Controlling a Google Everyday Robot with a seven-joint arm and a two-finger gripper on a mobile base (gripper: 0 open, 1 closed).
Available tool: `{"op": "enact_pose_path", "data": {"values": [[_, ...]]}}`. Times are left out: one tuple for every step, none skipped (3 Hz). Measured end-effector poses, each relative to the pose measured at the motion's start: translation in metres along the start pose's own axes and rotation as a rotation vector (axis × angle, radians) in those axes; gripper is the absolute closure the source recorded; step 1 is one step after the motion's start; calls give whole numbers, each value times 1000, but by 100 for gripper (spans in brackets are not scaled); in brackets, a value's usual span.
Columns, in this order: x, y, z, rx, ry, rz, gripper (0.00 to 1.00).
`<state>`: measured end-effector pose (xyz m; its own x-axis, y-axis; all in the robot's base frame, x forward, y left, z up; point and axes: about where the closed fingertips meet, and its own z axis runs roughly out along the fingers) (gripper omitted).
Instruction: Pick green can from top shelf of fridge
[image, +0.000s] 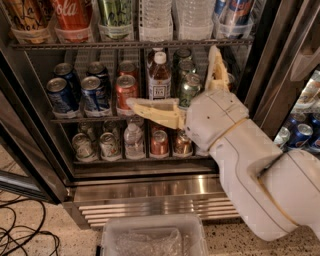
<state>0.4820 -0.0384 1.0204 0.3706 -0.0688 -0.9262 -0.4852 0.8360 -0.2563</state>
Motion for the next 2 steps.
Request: {"op": "enact_pose_path", "data": {"values": [[-41, 38, 30, -8, -44, -40, 0], [-58, 77, 71, 8, 15, -103, 0]]}}
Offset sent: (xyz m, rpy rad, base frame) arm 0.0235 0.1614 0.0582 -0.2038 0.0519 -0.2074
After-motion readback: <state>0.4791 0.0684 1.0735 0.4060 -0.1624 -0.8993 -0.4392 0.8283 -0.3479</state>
